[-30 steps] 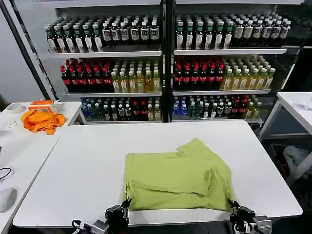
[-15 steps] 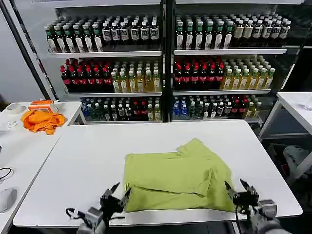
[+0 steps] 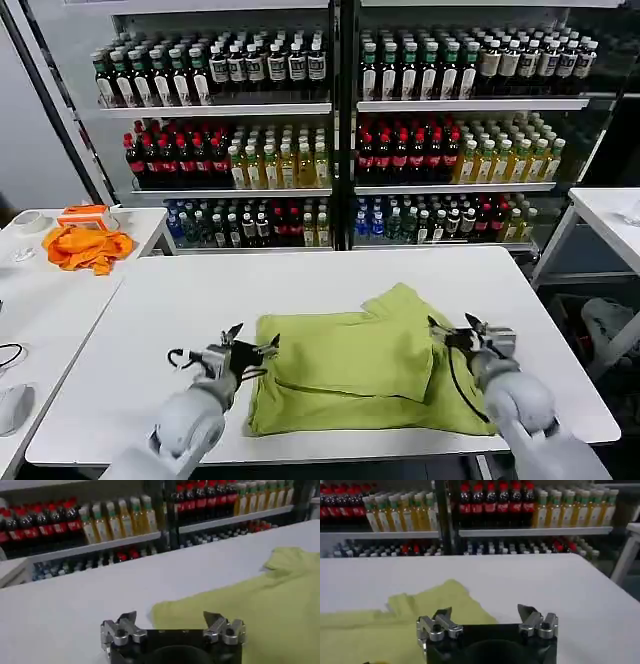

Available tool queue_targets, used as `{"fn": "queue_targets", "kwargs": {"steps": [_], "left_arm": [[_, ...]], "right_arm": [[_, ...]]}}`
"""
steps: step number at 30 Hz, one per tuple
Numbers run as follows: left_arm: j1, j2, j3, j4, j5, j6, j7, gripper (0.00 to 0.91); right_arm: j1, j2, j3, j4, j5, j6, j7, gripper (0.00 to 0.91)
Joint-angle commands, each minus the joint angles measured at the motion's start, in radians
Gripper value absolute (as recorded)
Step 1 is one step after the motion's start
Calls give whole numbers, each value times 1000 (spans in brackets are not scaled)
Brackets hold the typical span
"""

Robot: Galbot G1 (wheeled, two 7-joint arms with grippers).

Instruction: Fold and organize the clothes.

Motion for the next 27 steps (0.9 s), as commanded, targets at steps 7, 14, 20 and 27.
{"fn": "queue_targets", "kwargs": {"steps": [7, 14, 20, 27], "left_arm": [[-213, -32, 85, 237, -81, 23, -11, 907], [-180, -20, 81, 218, -86, 23, -5, 40], [-134, -4, 78, 176, -93, 23, 6, 30], [-99, 1, 68, 146, -112, 23, 29, 30]], "right_arm": [[304, 98, -203, -348, 34, -16, -8, 907], [309, 114, -219, -372, 48, -21, -15, 171], [284, 106, -212, -355, 53, -18, -16, 0], [261, 93, -199, -321, 56, -8, -19, 0]]}}
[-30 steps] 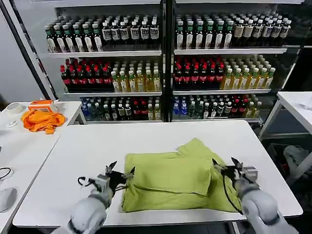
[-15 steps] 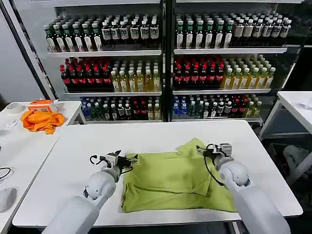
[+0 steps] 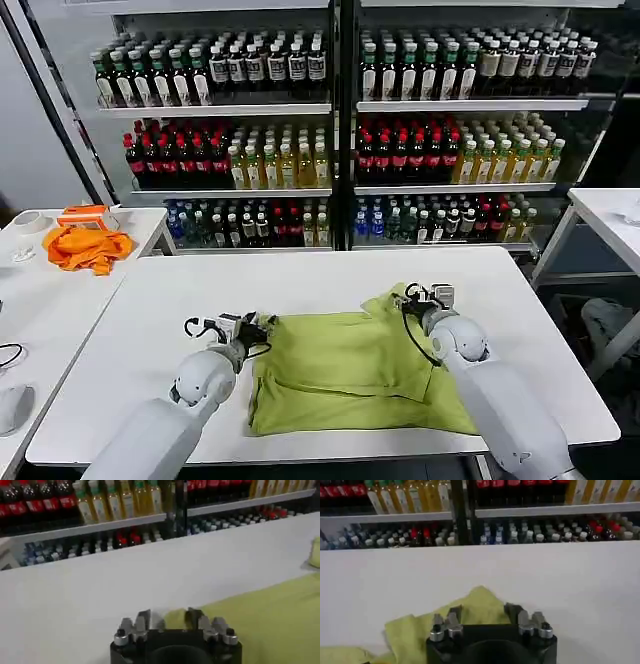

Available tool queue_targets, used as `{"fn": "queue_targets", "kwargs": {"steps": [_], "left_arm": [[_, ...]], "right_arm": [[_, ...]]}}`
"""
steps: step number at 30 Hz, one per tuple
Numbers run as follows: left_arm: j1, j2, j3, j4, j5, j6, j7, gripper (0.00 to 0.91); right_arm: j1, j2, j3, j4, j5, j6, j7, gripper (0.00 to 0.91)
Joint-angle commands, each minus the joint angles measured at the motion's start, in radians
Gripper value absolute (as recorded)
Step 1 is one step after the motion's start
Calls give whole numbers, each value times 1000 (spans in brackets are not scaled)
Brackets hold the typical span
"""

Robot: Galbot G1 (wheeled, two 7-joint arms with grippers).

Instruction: Fold and organize the clothes.

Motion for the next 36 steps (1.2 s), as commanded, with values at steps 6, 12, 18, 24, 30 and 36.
{"fn": "queue_targets", "kwargs": {"steps": [6, 12, 18, 24, 30, 36], "left_arm": [[29, 1, -4, -11, -24, 5, 20, 30], [30, 3, -38, -44, -58, -28, 19, 30], [51, 33, -66, -128, -82, -43, 23, 30], [101, 57, -88, -208, -86, -56, 28, 30], [167, 74, -107, -281, -87, -51, 33, 30], [239, 102, -129, -350, -87, -37, 40, 30]], "right_arm": [[-5, 0, 0, 15, 6, 40, -6, 0], [-38, -25, 38, 93, 6, 58, -10, 0], [-89, -53, 94, 206, 9, 56, -8, 0], [-174, -95, 153, 338, 15, 38, -2, 0], [-316, -132, 227, 477, 19, 26, 8, 0], [-505, -163, 325, 658, 23, 8, 20, 0]]}}
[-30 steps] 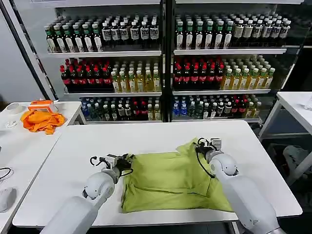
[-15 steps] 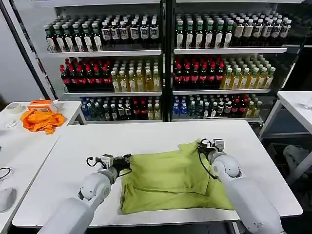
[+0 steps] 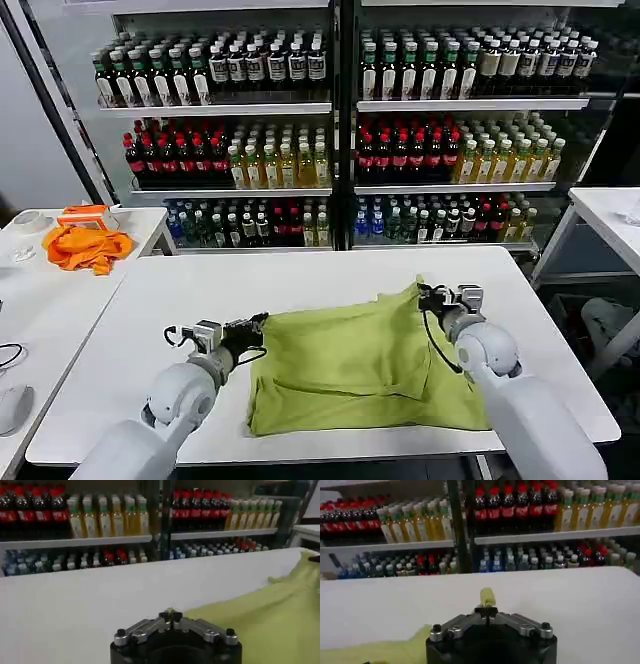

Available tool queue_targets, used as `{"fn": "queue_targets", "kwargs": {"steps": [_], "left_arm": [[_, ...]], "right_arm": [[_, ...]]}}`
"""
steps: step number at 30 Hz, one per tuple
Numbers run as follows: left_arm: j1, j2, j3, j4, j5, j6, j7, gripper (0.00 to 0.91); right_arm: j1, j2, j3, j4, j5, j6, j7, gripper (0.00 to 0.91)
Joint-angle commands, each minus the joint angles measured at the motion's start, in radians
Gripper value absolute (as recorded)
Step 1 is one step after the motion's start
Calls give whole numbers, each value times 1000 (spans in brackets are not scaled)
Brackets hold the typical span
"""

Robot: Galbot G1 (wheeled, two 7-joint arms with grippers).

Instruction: Fold and organize the clothes.

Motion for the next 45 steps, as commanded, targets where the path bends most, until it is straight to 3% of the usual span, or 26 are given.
{"fn": "queue_targets", "kwargs": {"steps": [1, 12, 31, 32, 33, 35, 36, 45], "left_arm": [[100, 24, -20, -111, -3, 3, 3, 30], [196, 55, -53, -170, 20, 19, 17, 30], [224, 55, -46, -139, 160, 14, 39, 20], [223, 54, -45, -139, 163, 13, 39, 30], [223, 52, -44, -141, 167, 13, 39, 60], [225, 48, -43, -145, 176, 12, 38, 373], [226, 47, -42, -147, 186, 10, 38, 907], [293, 3, -56, -212, 220, -35, -20, 907]], "right_arm": [[-265, -47, 143, 291, 3, -12, 9, 0], [-470, -42, 256, 405, -14, -19, 13, 0], [-566, 36, 241, 382, -109, -33, 9, 0], [-566, 37, 239, 381, -115, -33, 9, 60], [-566, 42, 232, 380, -135, -33, 3, 907], [-566, 49, 225, 384, -150, -33, 0, 907], [-567, 52, 224, 388, -155, -32, 0, 907], [-619, 71, 259, 454, -215, 10, -11, 907]]}}
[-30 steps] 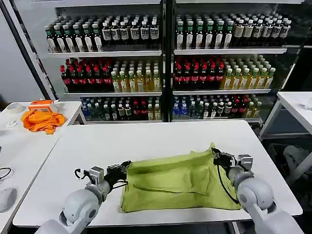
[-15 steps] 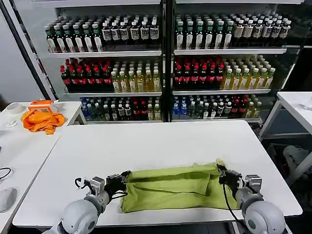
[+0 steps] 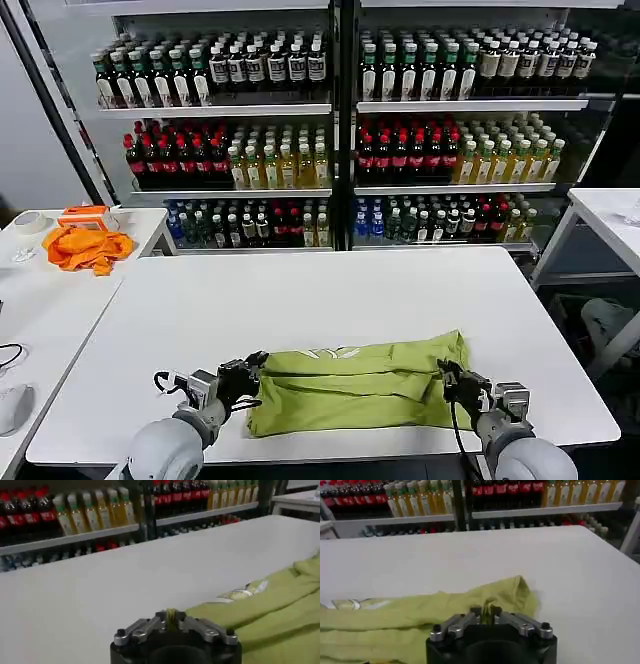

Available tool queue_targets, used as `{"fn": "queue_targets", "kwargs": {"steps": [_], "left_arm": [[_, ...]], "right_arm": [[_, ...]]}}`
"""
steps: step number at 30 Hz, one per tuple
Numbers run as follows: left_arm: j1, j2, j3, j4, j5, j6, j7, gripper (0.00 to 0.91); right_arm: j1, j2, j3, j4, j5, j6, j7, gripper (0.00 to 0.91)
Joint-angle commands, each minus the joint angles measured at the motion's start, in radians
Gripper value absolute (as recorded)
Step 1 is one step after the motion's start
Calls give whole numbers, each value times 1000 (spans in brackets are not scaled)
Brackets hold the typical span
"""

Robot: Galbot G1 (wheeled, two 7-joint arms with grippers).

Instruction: Fold and organize the clothes.

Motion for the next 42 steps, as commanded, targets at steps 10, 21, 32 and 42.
{"fn": "queue_targets", "kwargs": {"steps": [10, 21, 32, 42], "left_arm": [[150, -173, -16, -72, 24, -121, -139, 907], [107, -294, 5, 51, 35, -147, -197, 907], [141, -336, 14, 84, 63, -167, -220, 252], [180, -352, 19, 96, 81, -198, -216, 71]], "right_arm": [[-126, 47, 71, 78, -98, 51, -8, 907], [-139, 69, 73, 74, -110, 56, -7, 907], [-131, 84, 68, 68, -116, 59, -5, 907], [-140, 92, 68, 68, -127, 73, -5, 907]]}}
